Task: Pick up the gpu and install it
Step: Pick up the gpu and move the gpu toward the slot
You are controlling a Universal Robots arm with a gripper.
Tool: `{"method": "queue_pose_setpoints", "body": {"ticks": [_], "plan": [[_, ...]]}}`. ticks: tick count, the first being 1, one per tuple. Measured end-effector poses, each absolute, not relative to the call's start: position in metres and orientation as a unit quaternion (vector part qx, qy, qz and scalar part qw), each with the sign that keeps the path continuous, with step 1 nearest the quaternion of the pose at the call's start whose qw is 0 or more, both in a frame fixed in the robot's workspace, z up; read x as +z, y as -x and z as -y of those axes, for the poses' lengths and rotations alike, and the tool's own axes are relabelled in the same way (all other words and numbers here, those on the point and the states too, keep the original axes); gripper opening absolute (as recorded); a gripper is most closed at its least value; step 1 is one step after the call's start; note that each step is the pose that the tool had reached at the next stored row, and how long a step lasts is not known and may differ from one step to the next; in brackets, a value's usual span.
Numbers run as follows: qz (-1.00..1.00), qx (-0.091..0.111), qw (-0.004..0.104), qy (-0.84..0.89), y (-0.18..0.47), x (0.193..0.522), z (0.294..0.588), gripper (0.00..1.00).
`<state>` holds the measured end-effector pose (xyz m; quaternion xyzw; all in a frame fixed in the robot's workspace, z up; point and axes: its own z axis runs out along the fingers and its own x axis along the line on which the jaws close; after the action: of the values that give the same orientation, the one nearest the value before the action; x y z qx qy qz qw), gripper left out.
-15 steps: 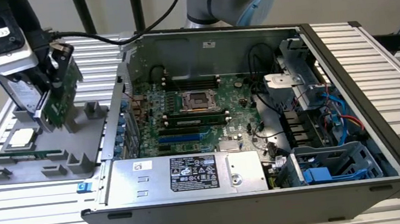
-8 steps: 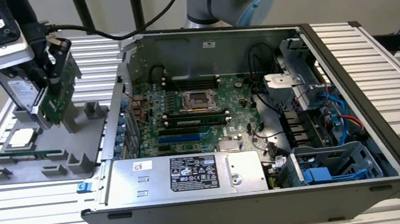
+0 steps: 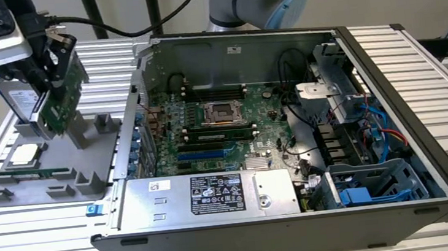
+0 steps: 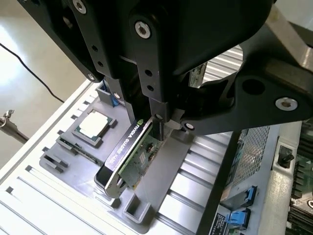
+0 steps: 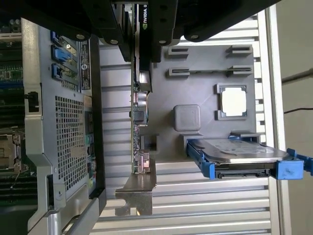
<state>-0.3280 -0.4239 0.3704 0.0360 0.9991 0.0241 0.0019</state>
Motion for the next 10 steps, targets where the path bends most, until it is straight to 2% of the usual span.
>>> {"method": "queue_pose_setpoints", "body": {"ticks": [10], "plan": [[-0.999, 0.024, 0.002, -0.036, 0.328, 0.384, 0.424, 0.00]]}}
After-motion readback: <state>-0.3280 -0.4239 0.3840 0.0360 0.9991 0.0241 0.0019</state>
